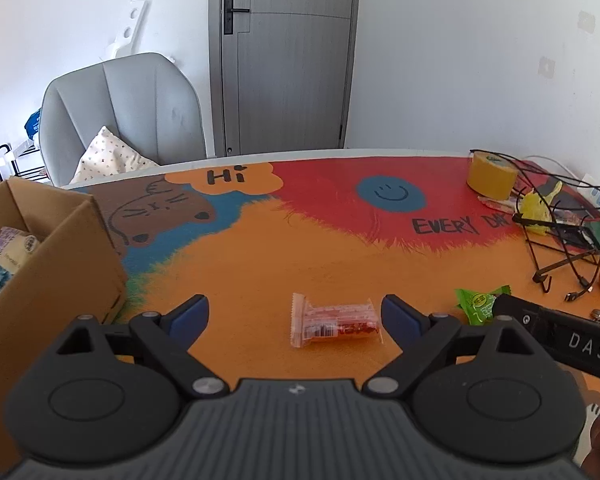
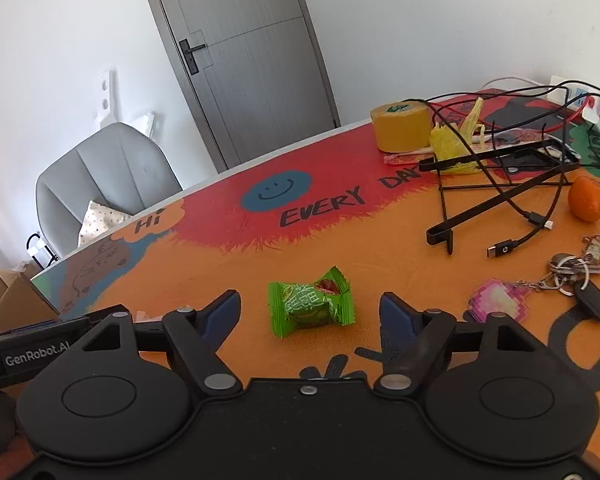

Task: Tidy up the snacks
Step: 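Move both tools from the box to the remaining candies on the mat, then grasp orange candy pack with left tool while right tool grasps green candy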

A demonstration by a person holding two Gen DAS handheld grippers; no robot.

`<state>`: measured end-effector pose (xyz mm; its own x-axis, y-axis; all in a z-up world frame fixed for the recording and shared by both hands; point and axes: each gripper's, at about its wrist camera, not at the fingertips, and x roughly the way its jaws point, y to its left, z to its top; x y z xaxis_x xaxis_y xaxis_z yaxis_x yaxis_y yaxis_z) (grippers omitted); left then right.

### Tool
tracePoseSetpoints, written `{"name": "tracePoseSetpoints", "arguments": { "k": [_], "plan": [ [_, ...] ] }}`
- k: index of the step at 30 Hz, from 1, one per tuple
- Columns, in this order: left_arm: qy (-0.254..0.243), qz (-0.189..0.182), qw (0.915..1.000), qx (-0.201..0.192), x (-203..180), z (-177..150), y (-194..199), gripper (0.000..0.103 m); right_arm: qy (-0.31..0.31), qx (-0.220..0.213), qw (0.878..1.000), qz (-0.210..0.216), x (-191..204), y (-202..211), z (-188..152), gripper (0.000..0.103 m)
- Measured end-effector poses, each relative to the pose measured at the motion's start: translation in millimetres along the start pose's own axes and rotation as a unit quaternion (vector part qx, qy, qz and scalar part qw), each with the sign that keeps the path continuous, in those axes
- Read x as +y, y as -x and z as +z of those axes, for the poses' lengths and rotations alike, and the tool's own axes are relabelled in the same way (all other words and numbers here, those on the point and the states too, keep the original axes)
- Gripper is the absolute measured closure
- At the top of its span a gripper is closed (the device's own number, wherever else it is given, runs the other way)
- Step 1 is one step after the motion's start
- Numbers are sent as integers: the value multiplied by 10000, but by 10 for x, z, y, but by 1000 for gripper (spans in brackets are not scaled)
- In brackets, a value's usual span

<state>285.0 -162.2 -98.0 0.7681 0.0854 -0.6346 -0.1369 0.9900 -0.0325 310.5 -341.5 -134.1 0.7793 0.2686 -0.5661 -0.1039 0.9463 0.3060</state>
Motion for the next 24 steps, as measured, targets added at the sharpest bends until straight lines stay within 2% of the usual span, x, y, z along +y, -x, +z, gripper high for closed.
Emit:
{"name": "tracePoseSetpoints", "arguments": {
  "k": [14, 18, 20, 23, 24],
  "plan": [
    [25, 55, 9995, 306, -145, -76, -468, 12, 17, 206, 9998, -47, -63, -332, 40, 33],
    [19, 53, 9998, 215, -144, -86, -508, 14, 79, 258, 9996, -94, -51, -388, 34, 33],
    [-2, 47, 9999, 158, -133, -90, -510, 20, 105, 260, 9995, -128, -38, -397, 28, 33],
    [95, -22, 9998, 199, -93, -88, -522, 39, 181, 260, 9994, -158, -4, -411, 28, 33],
    [92, -16, 9997, 219, -87, -87, -526, 40, 198, 265, 9993, -164, 7, -420, 28, 33]
  ]
}}
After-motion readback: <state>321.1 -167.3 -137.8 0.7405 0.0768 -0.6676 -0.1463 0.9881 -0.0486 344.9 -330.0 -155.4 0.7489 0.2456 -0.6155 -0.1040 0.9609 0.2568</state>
